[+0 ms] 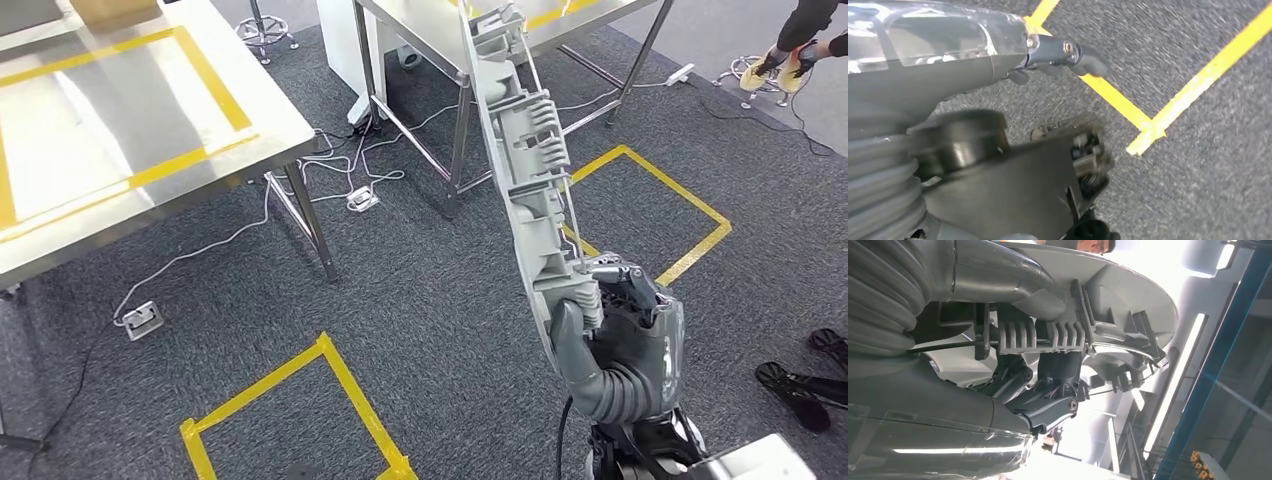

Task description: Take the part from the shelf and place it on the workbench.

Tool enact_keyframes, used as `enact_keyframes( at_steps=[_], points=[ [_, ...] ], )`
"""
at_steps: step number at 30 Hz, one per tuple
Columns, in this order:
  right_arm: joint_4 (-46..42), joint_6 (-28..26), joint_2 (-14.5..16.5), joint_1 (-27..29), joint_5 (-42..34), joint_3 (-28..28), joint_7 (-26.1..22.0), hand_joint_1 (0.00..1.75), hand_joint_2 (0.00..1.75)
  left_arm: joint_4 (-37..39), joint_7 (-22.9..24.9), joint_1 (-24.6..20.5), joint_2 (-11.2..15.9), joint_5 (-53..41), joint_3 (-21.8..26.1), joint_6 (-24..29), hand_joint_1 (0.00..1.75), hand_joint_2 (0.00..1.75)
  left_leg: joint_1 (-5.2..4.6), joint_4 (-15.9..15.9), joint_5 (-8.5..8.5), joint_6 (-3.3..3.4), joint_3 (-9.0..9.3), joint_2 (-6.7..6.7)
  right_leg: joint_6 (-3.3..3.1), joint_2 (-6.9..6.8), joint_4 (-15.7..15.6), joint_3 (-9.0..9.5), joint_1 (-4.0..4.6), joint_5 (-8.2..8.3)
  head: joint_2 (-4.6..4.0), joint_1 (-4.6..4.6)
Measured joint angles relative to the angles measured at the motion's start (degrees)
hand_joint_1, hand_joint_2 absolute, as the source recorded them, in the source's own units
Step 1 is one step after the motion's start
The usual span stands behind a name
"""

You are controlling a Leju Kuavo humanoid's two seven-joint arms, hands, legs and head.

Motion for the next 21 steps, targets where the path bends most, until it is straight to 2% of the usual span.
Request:
enact_keyframes(
  at_steps=[1,2,3,4,5,7,8,9,10,12,14,16,17,18,19,20,21],
  points=[
    [0.0,0.0,0.0,0.1,0.0,0.0,0.0,1.75,1.75,0.0,0.0,0.0,0.0,0.0,0.0,0.0,0.00,1.75,0.25,3.5,-1.82,-0.33,-1.57,0.61,-0.08,-0.74,0.0,-0.01,0.02,0.03,0.00,-0.31],
    [0.0,0.0,0.0,0.1,0.0,0.0,0.0,1.75,1.75,0.0,0.0,0.0,0.0,0.0,0.0,0.0,0.00,1.75,0.53,6.6,-3.02,-0.65,-2.92,0.62,-0.06,-1.53,0.0,-0.02,0.00,0.00,0.00,-0.46],
    [0.1,0.0,0.0,0.1,0.0,0.0,0.0,1.75,1.75,0.0,0.0,0.0,0.0,0.0,0.0,0.0,0.00,1.75,0.80,8.3,-3.26,-0.97,-3.56,0.58,-0.01,-2.29,0.0,-0.01,-0.05,-0.05,0.00,-0.60],
    [0.1,0.0,0.0,0.1,0.0,0.0,0.0,1.75,1.75,0.0,0.0,0.0,0.1,0.0,0.0,0.0,0.00,1.75,1.04,7.9,-2.46,-1.27,-3.16,0.68,0.11,-3.01,0.1,0.01,-0.13,-0.14,0.00,-0.78],
    [0.2,0.0,0.0,0.1,0.0,0.0,0.0,1.75,1.75,0.0,0.0,0.0,0.1,0.0,0.0,-0.1,0.00,1.75,1.23,5.5,-0.83,-1.52,-1.71,1.13,0.32,-3.65,0.2,0.05,-0.22,-0.28,0.00,-1.01],
    [0.2,0.0,0.0,0.1,0.0,0.0,0.0,1.75,1.75,0.0,0.0,0.0,0.2,0.0,0.0,-0.1,0.00,1.75,1.13,-1.6,2.15,-1.65,2.29,3.74,0.97,-4.67,0.7,0.07,-0.24,-0.74,0.00,-1.63],
    [0.2,0.0,0.0,0.1,0.0,0.0,0.0,1.75,1.75,0.0,0.1,-0.1,0.2,0.0,0.0,-0.1,0.00,1.75,0.91,-4.1,2.79,-1.29,3.58,4.92,1.34,-5.09,1.0,0.04,-0.15,-0.97,0.00,-1.84],
    [0.2,0.0,0.0,0.1,0.0,0.0,0.0,1.75,1.75,0.0,0.1,-0.1,0.2,-0.1,0.0,-0.1,0.00,1.75,0.66,-5.3,2.87,-0.78,4.13,5.65,1.67,-5.57,1.3,0.04,-0.03,-1.16,0.00,-1.86],
    [0.2,0.0,0.0,0.1,0.0,0.0,0.0,1.75,1.75,0.0,0.2,-0.1,0.2,-0.1,0.0,-0.2,0.00,1.75,0.38,-5.5,2.70,-0.18,4.07,5.57,1.94,-6.08,1.4,0.06,0.05,-1.25,0.00,-1.80],
    [0.2,0.0,0.0,0.0,-0.1,0.0,0.0,1.75,1.75,0.0,0.3,0.0,0.2,-0.1,0.0,-0.2,0.00,1.75,0.41,-5.6,2.94,0.85,3.88,4.10,2.47,-6.80,1.6,0.23,-0.14,-1.64,0.00,-1.57],
    [0.2,0.0,0.0,0.1,-0.1,0.0,0.0,1.75,1.75,0.0,0.4,-0.1,0.1,-0.2,0.0,-0.2,0.00,1.75,0.57,-5.8,3.23,1.67,3.89,2.60,2.94,-4.90,4.1,-0.62,-0.46,-3.80,0.00,-1.34],
    [0.2,0.0,0.0,0.2,-0.1,0.0,0.0,1.75,1.75,0.0,0.4,-0.2,0.1,-0.2,0.0,-0.2,0.00,1.75,0.60,-5.8,3.40,2.23,3.89,1.04,3.14,-2.04,11.1,-3.50,-0.61,-7.61,0.00,-0.73],
    [0.2,0.0,0.0,0.2,-0.1,0.0,0.0,1.75,1.75,0.0,0.4,-0.2,0.0,-0.2,0.0,-0.2,0.00,1.75,0.53,-5.8,3.46,2.40,3.90,0.22,3.14,-1.38,14.9,-5.16,-0.59,-9.06,0.00,-0.40],
    [0.2,0.0,0.0,0.3,-0.1,0.0,0.0,1.75,1.75,0.0,0.4,-0.2,0.0,-0.2,0.0,-0.2,0.00,1.75,0.45,-5.8,3.50,2.48,3.91,-0.62,3.07,-1.08,17.3,-6.30,-0.58,-9.56,0.00,-0.12],
    [0.3,0.0,0.0,0.3,-0.1,0.0,0.0,1.75,1.75,0.0,0.4,-0.1,0.0,-0.2,0.0,-0.2,0.00,1.75,0.36,-5.8,3.55,2.53,3.94,-1.47,2.90,-0.93,17.7,-6.59,-0.56,-8.89,0.00,0.13],
    [0.3,0.0,0.0,0.3,-0.1,0.0,0.0,1.75,1.75,0.0,0.4,-0.1,0.0,-0.2,0.0,-0.2,0.00,1.75,0.27,-5.8,3.60,2.56,4.00,-2.30,2.62,-0.72,15.8,-5.87,-0.56,-7.13,0.00,0.38],
    [0.3,0.0,0.0,0.3,-0.1,0.0,0.0,1.75,1.75,0.0,0.4,-0.1,-0.1,-0.2,0.0,-0.2,0.00,1.75,0.20,-5.8,3.64,2.55,4.08,-3.08,2.24,-0.08,12.2,-4.39,-0.55,-4.75,0.00,0.61]
  ],
)
